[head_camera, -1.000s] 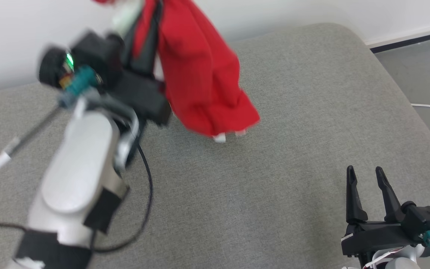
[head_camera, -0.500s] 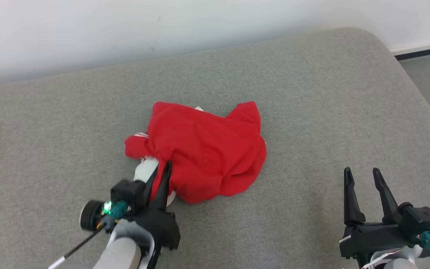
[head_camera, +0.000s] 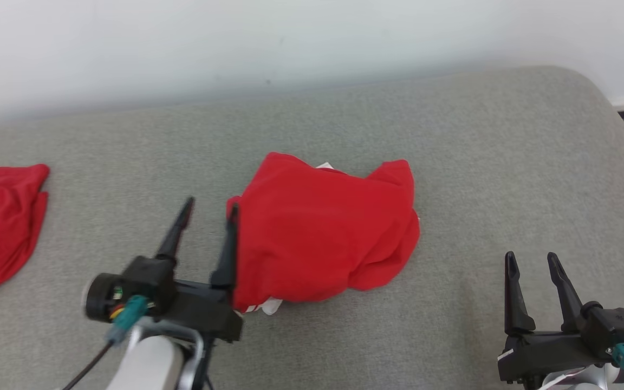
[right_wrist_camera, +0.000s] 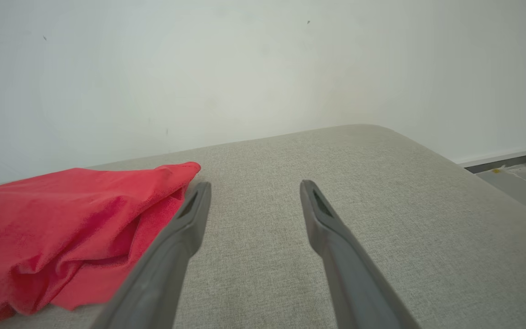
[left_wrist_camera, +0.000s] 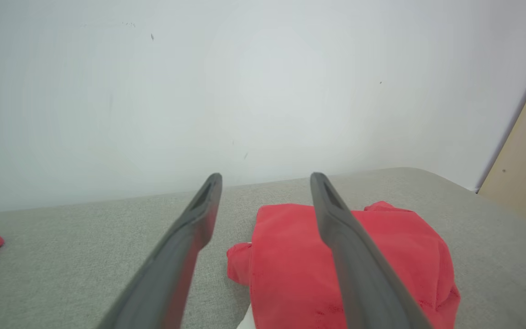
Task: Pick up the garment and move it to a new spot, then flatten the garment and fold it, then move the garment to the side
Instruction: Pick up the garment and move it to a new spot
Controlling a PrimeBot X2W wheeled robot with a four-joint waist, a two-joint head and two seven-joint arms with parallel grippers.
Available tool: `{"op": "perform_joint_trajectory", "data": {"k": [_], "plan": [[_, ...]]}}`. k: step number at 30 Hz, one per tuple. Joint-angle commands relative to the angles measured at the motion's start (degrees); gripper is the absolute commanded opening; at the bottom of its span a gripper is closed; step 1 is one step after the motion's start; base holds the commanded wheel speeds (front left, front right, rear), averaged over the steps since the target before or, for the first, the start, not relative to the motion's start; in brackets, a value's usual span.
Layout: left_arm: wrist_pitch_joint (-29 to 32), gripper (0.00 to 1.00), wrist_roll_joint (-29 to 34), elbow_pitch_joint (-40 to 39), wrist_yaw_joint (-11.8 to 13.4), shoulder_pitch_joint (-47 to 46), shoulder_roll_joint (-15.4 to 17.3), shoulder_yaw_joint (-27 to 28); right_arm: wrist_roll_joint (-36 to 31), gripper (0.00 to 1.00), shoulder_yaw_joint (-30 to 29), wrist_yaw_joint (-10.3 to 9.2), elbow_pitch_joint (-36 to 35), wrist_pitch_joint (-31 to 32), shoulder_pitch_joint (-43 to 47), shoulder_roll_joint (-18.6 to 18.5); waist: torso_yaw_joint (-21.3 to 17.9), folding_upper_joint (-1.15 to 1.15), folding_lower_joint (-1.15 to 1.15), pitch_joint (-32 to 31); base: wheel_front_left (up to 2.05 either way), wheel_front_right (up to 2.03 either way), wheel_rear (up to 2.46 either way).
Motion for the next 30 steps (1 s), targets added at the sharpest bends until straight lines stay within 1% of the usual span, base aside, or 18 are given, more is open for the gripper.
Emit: {"op": "perform_joint_trajectory", "data": {"k": [1,7,11,16,21,25,30], "plan": [[-0.2,1.00,0.9,-2.0,0.5,1.9,0.8,1.6,-0.6,1.00,-0.2,-0.14,-0.1,-0.3,0.8,-0.1,1.6,0.00,0.00,-1.3,0.00,0.00,0.00],[-0.3,1.00,2.5,-6.8,0.8,6.8,2.6,7.3,-1.2,1.00,-0.3,-0.14,-0.4,-0.2,1.8,-0.1,4.1,0.00,0.00,-3.0,0.00,0.00,0.00],[-0.3,1.00,3.2,-9.3,0.5,10.6,3.3,10.9,-1.7,1.00,-0.4,-0.14,-0.8,0.2,2.4,-0.1,5.5,0.00,0.00,-4.2,0.00,0.00,0.00],[-0.3,1.00,4.7,-12.7,0.0,16.0,2.6,15.3,-2.0,1.00,-0.5,-0.14,-1.7,1.0,3.3,-0.1,7.0,0.00,0.00,-5.4,0.00,0.00,0.00],[-0.3,1.00,6.0,-14.4,-0.8,20.2,1.4,18.0,-2.0,1.00,-0.5,-0.14,-2.1,1.2,3.9,-0.1,7.4,0.00,0.00,-5.7,0.00,0.00,0.00],[-0.3,1.00,7.0,-14.7,-2.2,23.5,0.1,19.4,-1.9,1.00,-0.4,-0.14,-2.5,1.7,4.7,-0.1,7.6,0.00,0.00,-5.9,0.00,0.00,0.00],[-0.3,1.00,8.7,-14.1,-3.8,25.3,-1.4,20.4,-2.1,1.00,-0.3,-0.14,-2.6,1.8,5.3,-0.1,7.6,0.00,0.00,-5.9,0.00,0.00,0.00]]}}
